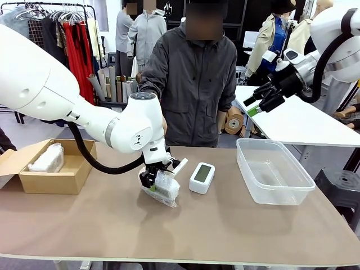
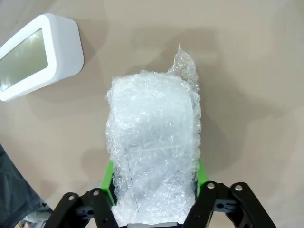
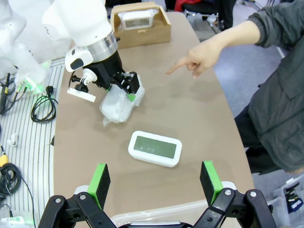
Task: Separate and place wrapped and unwrapped clocks.
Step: Pick up the Digital clock indicated by the person.
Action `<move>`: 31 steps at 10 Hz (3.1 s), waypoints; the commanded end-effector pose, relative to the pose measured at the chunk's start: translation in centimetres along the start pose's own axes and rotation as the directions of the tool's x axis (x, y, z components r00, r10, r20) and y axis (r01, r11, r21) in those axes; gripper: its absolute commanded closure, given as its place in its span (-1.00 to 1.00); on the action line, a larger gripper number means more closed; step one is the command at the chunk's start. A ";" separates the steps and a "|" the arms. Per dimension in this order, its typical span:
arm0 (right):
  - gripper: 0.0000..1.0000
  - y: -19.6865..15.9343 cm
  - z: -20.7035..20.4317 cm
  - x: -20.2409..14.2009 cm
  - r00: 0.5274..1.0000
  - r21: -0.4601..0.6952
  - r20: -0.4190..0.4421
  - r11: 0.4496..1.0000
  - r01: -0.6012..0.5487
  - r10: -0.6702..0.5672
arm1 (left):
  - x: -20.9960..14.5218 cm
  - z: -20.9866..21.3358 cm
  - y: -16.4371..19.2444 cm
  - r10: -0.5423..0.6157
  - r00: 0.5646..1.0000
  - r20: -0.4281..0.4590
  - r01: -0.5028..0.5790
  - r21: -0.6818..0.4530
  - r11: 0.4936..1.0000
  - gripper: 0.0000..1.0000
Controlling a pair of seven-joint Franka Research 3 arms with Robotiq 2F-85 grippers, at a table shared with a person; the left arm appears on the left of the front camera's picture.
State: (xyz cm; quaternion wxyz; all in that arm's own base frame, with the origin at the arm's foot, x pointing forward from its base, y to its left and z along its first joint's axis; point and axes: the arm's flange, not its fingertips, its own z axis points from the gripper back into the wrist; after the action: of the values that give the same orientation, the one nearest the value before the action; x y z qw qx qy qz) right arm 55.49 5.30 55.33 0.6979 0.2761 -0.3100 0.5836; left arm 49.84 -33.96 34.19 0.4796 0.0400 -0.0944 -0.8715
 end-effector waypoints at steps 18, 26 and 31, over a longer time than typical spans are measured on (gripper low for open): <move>-1.00 0.0 0.1 0.2 1.000 -0.006 0.000 1.000 -0.004 0.004 | -0.5 27.5 4.6 0.100 0.981 -0.164 -0.125 -0.149 0.981 1.00; -1.00 0.0 0.1 0.2 1.000 -0.006 0.000 1.000 -0.004 0.004 | -0.9 27.6 3.8 0.078 0.986 -0.145 -0.100 -0.149 0.984 1.00; -1.00 0.0 0.1 0.2 1.000 -0.006 0.000 1.000 -0.004 0.004 | -0.9 27.6 3.8 0.078 0.986 -0.145 -0.100 -0.149 0.984 1.00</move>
State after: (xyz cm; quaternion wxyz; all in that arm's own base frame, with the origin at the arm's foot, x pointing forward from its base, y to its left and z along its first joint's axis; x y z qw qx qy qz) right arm 55.50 5.29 55.33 0.6979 0.2761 -0.3100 0.5836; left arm 49.43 -32.03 61.95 0.5251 0.0544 0.0071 -0.8492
